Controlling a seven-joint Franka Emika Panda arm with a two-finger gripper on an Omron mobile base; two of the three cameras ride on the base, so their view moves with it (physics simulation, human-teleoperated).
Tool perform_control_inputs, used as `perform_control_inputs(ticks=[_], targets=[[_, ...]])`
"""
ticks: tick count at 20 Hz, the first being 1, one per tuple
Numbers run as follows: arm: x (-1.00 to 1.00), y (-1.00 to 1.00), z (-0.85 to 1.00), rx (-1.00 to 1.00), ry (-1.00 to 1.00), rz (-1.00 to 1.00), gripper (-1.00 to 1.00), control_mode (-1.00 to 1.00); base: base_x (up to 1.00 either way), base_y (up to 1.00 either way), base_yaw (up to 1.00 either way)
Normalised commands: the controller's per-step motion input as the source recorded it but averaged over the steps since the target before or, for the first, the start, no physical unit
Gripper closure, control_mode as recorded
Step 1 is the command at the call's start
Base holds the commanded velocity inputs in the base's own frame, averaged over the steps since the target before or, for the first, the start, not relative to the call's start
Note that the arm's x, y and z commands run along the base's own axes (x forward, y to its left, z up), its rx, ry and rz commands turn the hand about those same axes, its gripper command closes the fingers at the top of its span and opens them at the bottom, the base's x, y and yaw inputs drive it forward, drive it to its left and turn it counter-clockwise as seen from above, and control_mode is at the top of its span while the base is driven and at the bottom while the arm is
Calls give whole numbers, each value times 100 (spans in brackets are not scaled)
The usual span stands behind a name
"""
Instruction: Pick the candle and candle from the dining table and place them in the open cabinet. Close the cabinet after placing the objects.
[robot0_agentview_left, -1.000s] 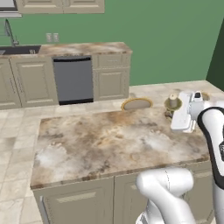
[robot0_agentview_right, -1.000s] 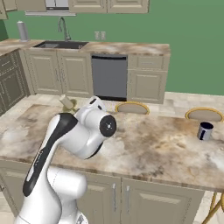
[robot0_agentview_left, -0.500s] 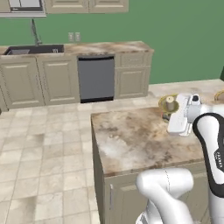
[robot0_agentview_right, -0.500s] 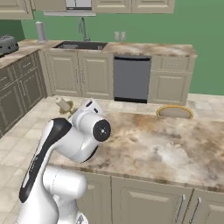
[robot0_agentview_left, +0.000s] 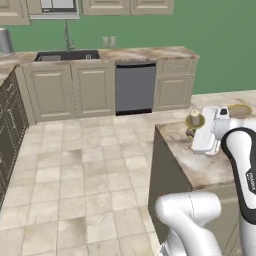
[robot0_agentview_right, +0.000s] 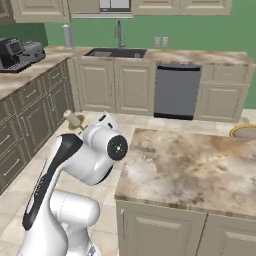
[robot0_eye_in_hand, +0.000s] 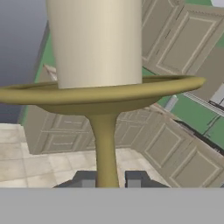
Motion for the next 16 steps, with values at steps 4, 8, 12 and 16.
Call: perform_control_inputs(ticks=[4, 8, 12, 16], targets=[[0, 0, 0, 0, 0, 0, 100, 100, 3, 100, 0], [0, 0, 0, 0, 0, 0, 100, 100, 36, 100, -5], [0, 0, 0, 0, 0, 0, 100, 100, 81, 100, -8], [0, 0, 0, 0, 0, 0, 100, 100, 99, 87, -4]])
